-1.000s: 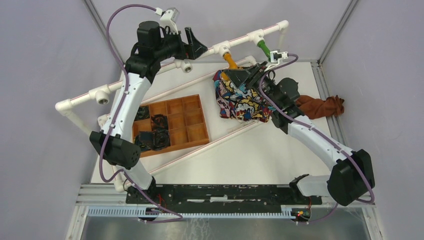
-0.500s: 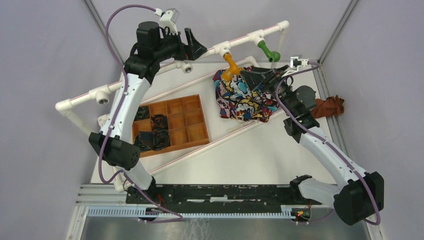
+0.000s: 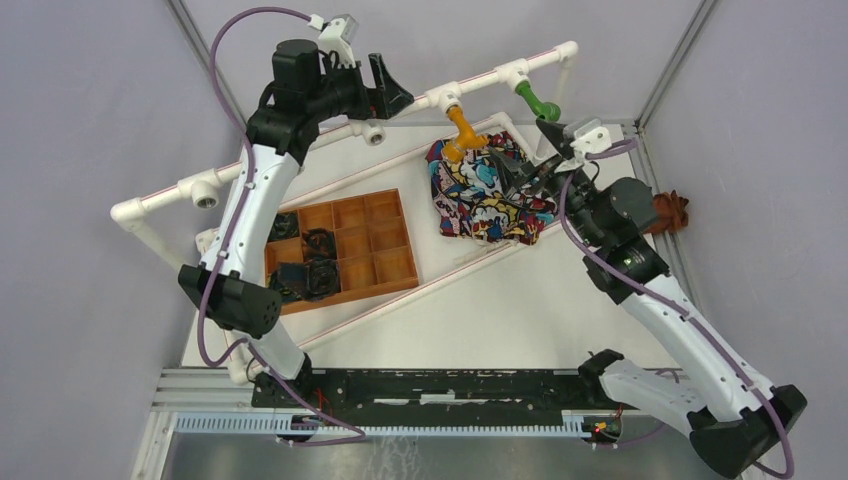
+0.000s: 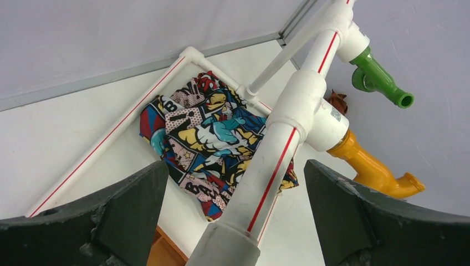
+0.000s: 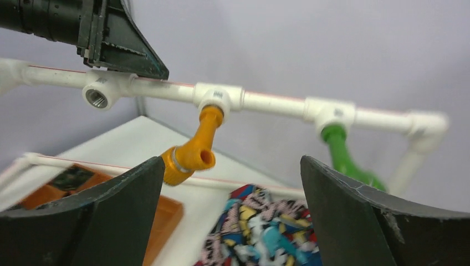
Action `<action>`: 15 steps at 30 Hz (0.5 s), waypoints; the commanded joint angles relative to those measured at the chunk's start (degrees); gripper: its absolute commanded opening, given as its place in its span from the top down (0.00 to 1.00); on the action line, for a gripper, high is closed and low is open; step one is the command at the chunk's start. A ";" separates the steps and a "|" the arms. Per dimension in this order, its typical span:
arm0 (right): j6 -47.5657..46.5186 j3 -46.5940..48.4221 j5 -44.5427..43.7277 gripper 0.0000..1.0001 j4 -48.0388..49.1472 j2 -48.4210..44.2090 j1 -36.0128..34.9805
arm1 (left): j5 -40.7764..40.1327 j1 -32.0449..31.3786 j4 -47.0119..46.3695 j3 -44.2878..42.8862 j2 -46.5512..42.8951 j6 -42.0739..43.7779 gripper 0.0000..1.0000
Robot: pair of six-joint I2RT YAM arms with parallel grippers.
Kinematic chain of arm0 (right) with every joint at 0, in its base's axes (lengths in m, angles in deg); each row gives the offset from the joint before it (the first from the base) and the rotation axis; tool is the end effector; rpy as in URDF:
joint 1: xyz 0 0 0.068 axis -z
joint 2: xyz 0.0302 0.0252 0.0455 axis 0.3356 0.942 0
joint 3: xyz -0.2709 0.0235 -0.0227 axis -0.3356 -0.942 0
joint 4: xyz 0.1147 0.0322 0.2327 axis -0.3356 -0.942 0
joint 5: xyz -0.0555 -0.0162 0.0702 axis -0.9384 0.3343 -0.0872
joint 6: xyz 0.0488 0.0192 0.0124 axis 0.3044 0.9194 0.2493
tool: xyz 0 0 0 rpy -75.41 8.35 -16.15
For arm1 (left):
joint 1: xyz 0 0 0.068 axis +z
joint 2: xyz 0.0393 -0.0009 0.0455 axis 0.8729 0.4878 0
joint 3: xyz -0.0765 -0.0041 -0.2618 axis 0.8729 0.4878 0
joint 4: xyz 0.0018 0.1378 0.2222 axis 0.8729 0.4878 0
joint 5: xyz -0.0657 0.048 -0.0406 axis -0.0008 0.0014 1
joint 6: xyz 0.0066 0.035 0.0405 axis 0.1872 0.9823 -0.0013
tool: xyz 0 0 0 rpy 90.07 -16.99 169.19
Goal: Install the water faucets
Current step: Screw the water faucet onto the adaptor.
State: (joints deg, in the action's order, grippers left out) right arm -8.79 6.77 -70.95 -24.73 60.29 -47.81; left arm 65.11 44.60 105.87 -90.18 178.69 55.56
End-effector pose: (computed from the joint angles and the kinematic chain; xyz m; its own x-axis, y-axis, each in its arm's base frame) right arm 0.1922 0.1063 0.4225 0.2062 0.2092 -0.9559 -0.5583 0.8274 0.0606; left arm 0.3507 -0.1177 0.4749 -0.4197 -0.1599 -0.8935 0.5472 0.7408 -0.3896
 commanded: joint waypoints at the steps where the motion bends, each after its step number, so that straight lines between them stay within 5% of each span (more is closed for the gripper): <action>1: -32.75 8.82 -11.40 0.02 -9.07 0.47 -8.84 | -1.72 0.01 4.02 -6.24 1.47 0.55 0.00; 8: -71.65 7.31 -34.49 0.02 -5.22 5.03 -28.58 | -4.79 1.92 6.17 -11.79 3.25 -2.16 0.00; 13: -107.72 -4.87 -44.65 0.02 15.82 10.75 -35.68 | -6.41 2.08 6.92 -10.17 1.61 -3.52 0.00; 15: -114.36 -6.20 -45.42 0.02 21.11 12.90 -35.64 | -6.91 2.00 6.86 -8.56 0.42 -3.27 0.00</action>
State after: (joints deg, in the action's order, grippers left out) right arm -93.58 4.54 -105.90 -18.65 69.49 -82.57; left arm 60.35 46.50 111.90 -99.98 181.51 54.27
